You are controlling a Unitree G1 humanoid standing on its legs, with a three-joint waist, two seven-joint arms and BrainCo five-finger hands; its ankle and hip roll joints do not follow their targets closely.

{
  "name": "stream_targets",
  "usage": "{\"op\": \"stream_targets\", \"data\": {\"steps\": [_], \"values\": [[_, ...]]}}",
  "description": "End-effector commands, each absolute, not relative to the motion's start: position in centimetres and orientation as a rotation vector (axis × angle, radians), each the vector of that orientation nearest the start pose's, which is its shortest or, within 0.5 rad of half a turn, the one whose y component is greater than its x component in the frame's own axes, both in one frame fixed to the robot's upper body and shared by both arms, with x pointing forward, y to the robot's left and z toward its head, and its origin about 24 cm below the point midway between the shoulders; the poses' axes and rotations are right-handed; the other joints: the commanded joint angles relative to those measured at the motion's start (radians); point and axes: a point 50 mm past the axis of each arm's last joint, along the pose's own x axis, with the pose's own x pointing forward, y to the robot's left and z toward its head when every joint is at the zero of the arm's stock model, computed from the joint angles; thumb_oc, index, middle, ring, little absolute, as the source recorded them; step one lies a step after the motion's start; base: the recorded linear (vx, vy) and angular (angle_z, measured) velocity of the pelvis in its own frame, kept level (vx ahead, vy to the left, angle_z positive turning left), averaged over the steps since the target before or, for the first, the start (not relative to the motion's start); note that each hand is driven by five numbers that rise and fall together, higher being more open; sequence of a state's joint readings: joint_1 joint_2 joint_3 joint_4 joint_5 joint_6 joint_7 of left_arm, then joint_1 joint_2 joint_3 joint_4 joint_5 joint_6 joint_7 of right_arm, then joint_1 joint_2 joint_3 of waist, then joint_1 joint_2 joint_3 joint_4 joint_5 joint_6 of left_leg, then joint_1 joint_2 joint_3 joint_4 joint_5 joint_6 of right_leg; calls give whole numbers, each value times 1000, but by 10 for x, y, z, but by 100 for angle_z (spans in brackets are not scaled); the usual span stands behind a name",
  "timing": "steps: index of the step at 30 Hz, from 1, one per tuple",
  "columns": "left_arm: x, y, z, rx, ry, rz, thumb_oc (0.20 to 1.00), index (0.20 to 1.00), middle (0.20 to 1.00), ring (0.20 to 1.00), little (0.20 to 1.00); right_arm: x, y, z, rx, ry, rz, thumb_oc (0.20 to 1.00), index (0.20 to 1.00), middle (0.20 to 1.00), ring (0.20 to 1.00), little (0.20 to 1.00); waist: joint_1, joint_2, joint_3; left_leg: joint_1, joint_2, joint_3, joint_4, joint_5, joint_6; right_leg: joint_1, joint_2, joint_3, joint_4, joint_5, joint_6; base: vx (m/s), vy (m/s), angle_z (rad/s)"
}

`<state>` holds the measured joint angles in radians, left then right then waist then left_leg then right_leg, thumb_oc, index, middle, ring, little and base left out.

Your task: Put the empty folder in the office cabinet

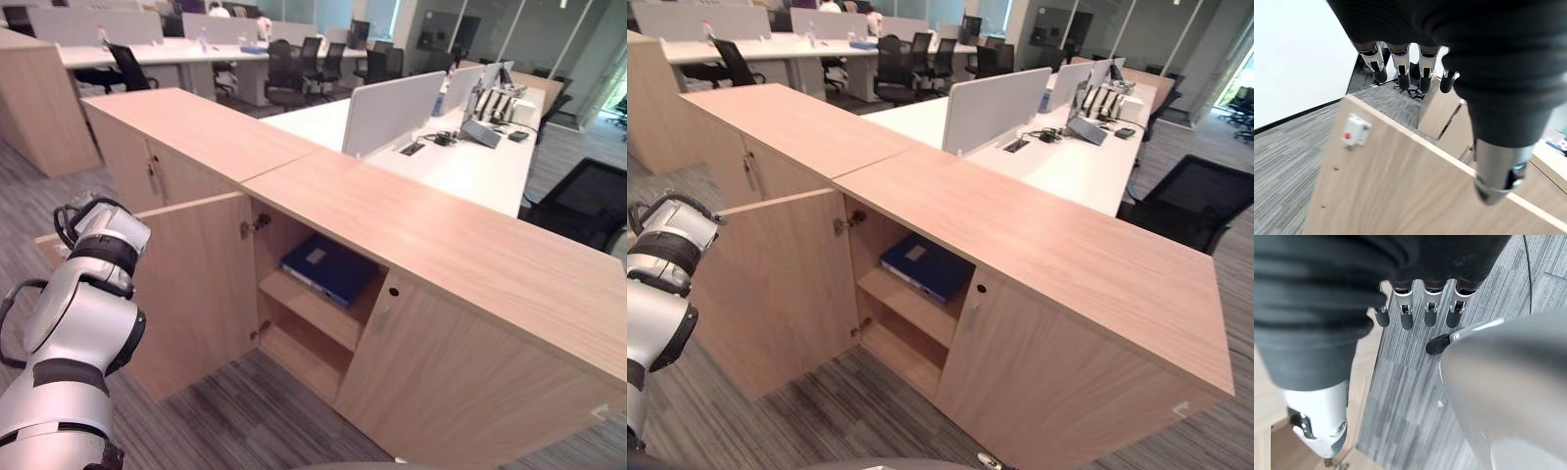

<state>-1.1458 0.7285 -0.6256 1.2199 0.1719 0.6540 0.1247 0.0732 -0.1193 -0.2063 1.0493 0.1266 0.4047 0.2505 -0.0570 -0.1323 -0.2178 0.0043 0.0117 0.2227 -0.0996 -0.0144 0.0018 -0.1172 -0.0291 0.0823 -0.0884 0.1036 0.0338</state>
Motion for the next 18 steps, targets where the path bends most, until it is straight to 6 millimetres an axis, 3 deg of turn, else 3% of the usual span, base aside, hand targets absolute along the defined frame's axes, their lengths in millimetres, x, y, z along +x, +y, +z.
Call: {"op": "stream_targets", "data": {"steps": [1, 7, 12, 16, 17, 18], "values": [[373, 339, 220, 1228, 620, 730, 1000, 1000, 1000, 1000, 1000, 85, -218, -160, 323, 1386, -106, 1000, 1000, 1000, 1000, 1000, 2, 42, 37, 67, -16, -8, 12, -100, 49, 28, -7, -72, 1, -59, 66, 22, 42, -37], [375, 335, 226, 1354, 662, 725, 1000, 1000, 1000, 1000, 1000, 102, -221, -150, 276, 1318, -26, 1000, 1000, 1000, 1000, 1000, -22, 10, 49, 47, -2, 34, 12, -112, 47, -18, 4, -58, 1, -29, 80, 27, 31, -36], [376, 333, 224, 1359, 702, 697, 1000, 1000, 1000, 1000, 1000, 109, -226, -144, 255, 1281, -18, 1000, 1000, 1000, 1000, 1000, -26, -5, 57, 24, 1, 46, 12, -106, 46, -47, 2, -61, 1, -9, 86, -6, 9, -10], [376, 324, 203, 1331, 836, 573, 1000, 1000, 1000, 1000, 1000, 107, -233, -143, 249, 1289, -50, 1000, 1000, 1000, 1000, 1000, -28, -4, 60, 19, 0, 41, 12, -106, 46, -55, -3, -73, 1, -10, 83, 3, 3, 0], [372, 319, 181, 1304, 995, 451, 1000, 1000, 1000, 1000, 1000, 104, -238, -143, 237, 1300, -57, 1000, 1000, 1000, 1000, 1000, -28, -1, 58, 21, -1, 38, 12, -109, 46, -53, -6, -77, 1, -15, 81, 0, 0, 0], [372, 316, 176, 1302, 1034, 407, 1000, 1000, 1000, 1000, 1000, 102, -240, -143, 230, 1304, -59, 1000, 1000, 1000, 1000, 1000, -30, 3, 58, 26, -1, 35, 12, -114, 46, -47, -6, -82, 1, -20, 81, 48, 19, -1]]}}
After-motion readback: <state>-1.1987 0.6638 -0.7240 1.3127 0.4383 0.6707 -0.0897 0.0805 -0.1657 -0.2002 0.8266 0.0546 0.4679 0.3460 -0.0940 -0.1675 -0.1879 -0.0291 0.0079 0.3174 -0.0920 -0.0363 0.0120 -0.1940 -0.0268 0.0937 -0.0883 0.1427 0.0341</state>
